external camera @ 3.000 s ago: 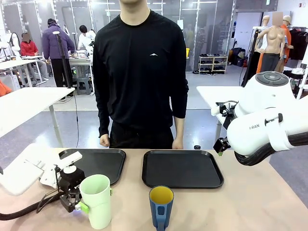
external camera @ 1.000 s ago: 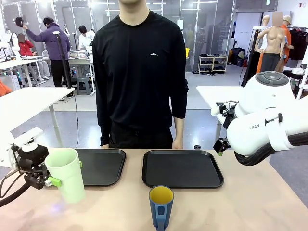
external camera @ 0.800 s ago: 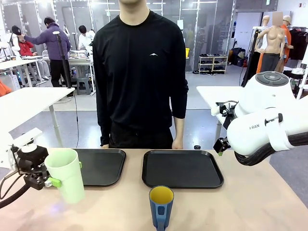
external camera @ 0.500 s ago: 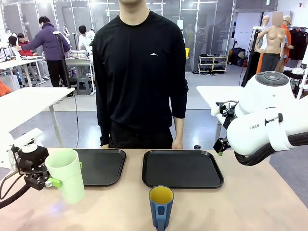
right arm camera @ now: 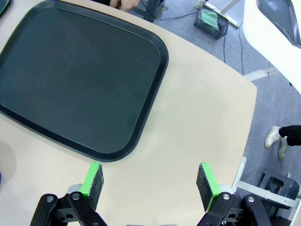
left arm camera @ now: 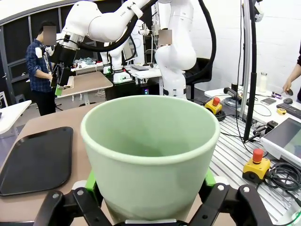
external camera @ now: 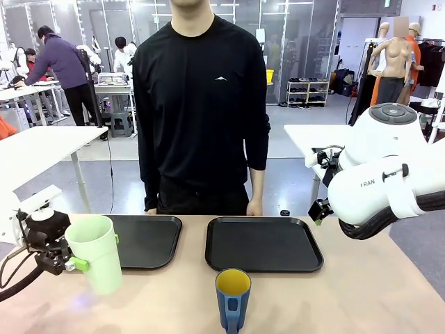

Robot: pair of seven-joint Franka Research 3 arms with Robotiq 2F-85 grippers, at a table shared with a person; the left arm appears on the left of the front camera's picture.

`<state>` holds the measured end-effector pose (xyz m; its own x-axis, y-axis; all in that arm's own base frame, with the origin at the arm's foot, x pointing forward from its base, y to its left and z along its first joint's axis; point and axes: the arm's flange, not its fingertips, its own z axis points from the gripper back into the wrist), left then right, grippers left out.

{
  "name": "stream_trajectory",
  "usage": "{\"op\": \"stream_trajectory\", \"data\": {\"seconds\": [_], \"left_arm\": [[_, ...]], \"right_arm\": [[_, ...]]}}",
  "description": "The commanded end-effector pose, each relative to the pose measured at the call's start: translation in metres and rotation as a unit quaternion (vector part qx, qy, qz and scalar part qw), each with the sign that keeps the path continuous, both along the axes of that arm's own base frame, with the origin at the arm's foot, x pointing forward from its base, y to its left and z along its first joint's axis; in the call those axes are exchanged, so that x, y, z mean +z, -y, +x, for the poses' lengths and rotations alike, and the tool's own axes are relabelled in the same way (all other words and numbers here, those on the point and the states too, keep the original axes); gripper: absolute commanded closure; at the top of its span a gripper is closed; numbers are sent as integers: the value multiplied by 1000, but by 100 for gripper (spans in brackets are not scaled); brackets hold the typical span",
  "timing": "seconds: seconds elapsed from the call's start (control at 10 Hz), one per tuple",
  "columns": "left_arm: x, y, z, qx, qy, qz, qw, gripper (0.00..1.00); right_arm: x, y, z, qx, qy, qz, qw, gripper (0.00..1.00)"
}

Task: Sort and store the cups by type.
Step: Place the picked Reusable plastic cup into the Flat Tray indicated by the person.

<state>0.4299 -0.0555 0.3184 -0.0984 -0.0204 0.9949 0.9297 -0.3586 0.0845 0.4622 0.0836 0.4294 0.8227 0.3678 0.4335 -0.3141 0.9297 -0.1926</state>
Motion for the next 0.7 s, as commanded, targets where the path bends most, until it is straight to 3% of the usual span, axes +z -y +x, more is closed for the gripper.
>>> {"op": "stream_trajectory", "data": {"seconds": [0.0,0.6], "left_arm": [[2,0,1,-2,3,0,1000,60],[2,0,1,-2,3,0,1000,60]], "right_arm": [[0,1,0,-1,2,-7,1000,0],[0,1,0,-1,2,-7,1000,0]]}}
